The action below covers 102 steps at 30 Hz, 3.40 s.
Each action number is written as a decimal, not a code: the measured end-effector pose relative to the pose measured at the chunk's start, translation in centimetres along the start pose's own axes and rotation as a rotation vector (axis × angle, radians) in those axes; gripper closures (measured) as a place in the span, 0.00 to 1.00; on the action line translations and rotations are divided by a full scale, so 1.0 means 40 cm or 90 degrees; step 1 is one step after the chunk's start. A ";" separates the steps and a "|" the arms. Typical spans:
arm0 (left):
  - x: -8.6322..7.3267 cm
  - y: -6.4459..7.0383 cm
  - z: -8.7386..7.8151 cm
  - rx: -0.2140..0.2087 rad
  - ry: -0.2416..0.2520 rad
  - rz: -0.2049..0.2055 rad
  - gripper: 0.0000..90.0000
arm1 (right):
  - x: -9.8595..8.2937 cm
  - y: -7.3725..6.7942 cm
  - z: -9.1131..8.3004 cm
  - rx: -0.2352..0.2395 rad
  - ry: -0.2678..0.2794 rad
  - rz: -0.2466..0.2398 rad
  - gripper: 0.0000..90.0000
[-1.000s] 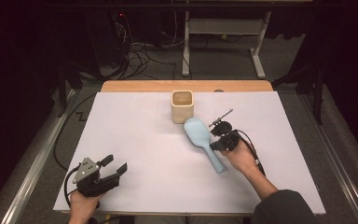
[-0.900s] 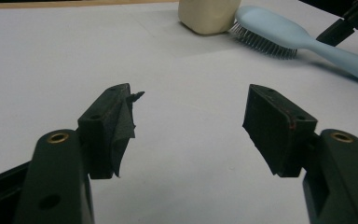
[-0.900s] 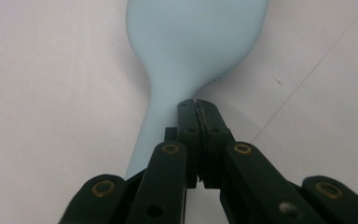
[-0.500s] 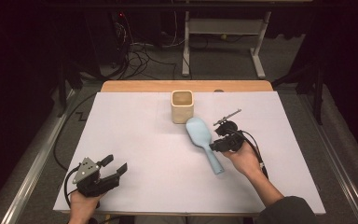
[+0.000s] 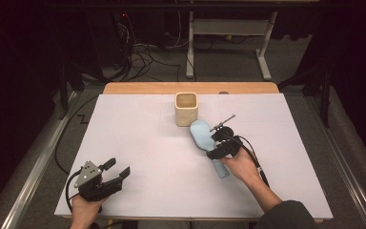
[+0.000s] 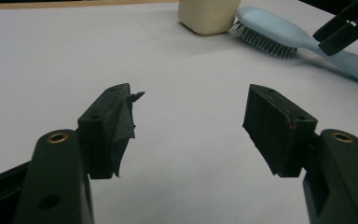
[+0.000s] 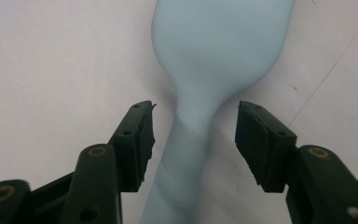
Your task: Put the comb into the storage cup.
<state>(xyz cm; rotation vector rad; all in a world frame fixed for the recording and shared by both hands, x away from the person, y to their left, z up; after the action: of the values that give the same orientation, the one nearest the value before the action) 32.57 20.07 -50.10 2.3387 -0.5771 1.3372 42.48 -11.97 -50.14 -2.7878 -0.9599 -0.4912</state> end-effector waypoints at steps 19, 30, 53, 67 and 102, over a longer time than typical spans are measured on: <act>0.001 0.001 0.000 0.003 0.000 0.005 0.38 | 0.009 -0.004 0.060 -0.041 -0.031 -0.011 0.66; -0.001 0.004 0.000 0.003 -0.009 0.008 0.39 | 0.007 0.005 0.060 -0.036 -0.037 -0.032 0.77; 0.002 0.008 0.001 -0.004 -0.004 0.015 0.39 | 0.008 0.017 0.056 -0.002 -0.037 -0.061 0.78; -0.012 0.006 0.024 -0.004 -0.029 0.010 0.38 | -0.001 0.018 0.040 0.006 -0.038 -0.072 0.79; 0.010 0.023 0.035 -0.015 -0.008 0.004 0.38 | -0.081 0.014 -0.107 0.033 0.106 -0.052 0.78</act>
<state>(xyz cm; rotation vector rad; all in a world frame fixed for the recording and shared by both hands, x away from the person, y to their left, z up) 33.26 18.51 -50.29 2.3300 -0.6008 1.3110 39.33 -15.30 -47.32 -2.6212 -1.0355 -0.6882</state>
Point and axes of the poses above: each handheld gripper's, and its own axes: z roughly forward along the jaws, x roughly out of its top, y roughly to its right, the point moved 9 cm from there along z, roughly forward along the jaws, and after that the axes turned 4 degrees about -y, right-handed, at the moved point
